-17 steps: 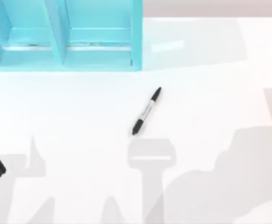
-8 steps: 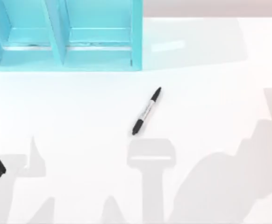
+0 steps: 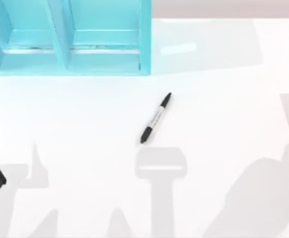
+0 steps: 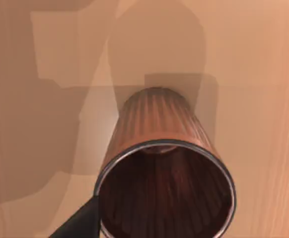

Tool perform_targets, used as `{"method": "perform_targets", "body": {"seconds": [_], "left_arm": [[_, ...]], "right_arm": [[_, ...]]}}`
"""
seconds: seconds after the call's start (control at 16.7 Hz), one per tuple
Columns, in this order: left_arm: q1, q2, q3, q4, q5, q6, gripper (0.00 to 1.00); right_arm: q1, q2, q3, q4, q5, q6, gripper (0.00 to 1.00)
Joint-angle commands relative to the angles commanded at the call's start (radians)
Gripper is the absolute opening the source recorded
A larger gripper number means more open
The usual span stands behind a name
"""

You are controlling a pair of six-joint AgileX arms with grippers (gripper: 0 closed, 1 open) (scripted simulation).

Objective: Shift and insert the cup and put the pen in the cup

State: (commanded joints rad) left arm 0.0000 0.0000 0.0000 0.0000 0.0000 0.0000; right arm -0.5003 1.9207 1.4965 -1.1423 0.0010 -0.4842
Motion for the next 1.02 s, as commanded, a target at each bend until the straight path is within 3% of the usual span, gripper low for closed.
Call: {"method": "perform_targets", "body": {"seconds": [0.24, 0.54, 1.02], "left_arm": [[0.000, 0.000, 0.000, 0.000, 0.000, 0.000, 1.00], [0.000, 0.000, 0.000, 0.000, 0.000, 0.000, 1.00], [0.000, 0.000, 0.000, 0.000, 0.000, 0.000, 1.00]], "right_arm": [[-0.001, 0.027, -0.126, 0.147, 0.000, 0.000, 1.00], [-0.001, 0.030, -0.136, 0.158, 0.000, 0.000, 1.00], [-0.001, 0.030, -0.136, 0.158, 0.000, 0.000, 0.40]]}}
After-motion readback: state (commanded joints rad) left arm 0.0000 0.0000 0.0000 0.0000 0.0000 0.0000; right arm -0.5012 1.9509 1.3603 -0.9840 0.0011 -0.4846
